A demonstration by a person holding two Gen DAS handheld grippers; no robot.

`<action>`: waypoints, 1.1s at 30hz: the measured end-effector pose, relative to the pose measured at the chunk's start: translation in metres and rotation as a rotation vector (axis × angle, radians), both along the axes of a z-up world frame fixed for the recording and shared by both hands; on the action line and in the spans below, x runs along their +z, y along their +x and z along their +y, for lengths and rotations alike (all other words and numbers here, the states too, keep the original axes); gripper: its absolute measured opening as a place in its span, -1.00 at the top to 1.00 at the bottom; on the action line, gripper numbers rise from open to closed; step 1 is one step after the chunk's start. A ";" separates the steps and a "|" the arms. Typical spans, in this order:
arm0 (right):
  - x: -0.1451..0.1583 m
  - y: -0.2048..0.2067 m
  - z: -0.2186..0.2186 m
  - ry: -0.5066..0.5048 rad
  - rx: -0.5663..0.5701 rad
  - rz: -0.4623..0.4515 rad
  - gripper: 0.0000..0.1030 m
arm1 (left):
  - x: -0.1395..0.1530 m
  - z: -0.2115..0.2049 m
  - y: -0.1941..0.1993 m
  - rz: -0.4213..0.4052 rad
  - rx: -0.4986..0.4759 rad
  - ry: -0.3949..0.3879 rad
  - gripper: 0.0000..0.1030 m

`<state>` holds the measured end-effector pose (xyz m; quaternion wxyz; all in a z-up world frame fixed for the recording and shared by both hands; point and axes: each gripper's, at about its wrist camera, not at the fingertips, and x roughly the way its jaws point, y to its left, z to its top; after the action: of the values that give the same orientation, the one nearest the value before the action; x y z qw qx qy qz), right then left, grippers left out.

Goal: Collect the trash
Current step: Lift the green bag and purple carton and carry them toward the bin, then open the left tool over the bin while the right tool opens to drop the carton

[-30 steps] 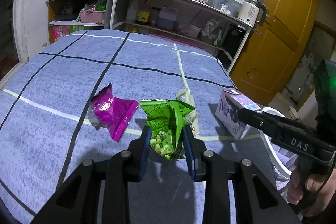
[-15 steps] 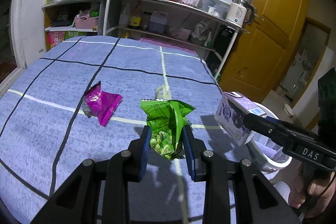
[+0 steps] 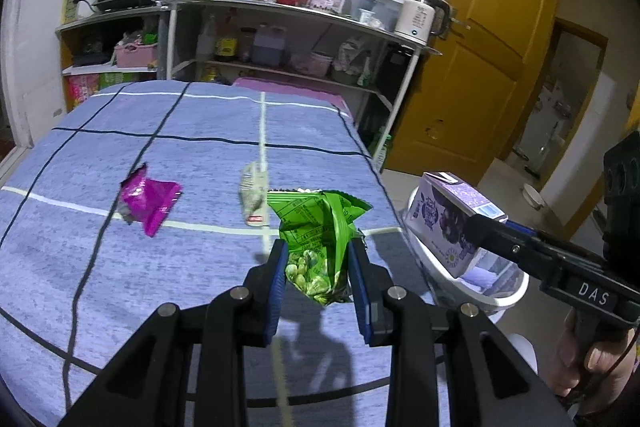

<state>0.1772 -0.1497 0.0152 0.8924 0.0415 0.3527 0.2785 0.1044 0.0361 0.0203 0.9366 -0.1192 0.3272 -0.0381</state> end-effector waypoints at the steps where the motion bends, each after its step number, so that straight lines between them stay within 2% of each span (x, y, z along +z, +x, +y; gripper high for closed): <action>1: 0.000 0.000 -0.003 0.002 -0.006 0.000 0.16 | 0.000 -0.003 0.001 0.001 -0.008 0.000 0.39; 20: -0.009 0.002 -0.094 0.024 -0.193 0.026 0.16 | 0.002 -0.092 0.043 0.018 -0.192 0.011 0.39; 33: -0.023 0.015 -0.132 0.021 -0.266 0.066 0.16 | -0.011 -0.136 0.068 0.053 -0.285 0.020 0.39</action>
<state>0.1920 -0.2815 -0.0082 0.9088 0.1066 0.3704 0.1597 0.1728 -0.0999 0.0096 0.9138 -0.0634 0.3660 -0.1644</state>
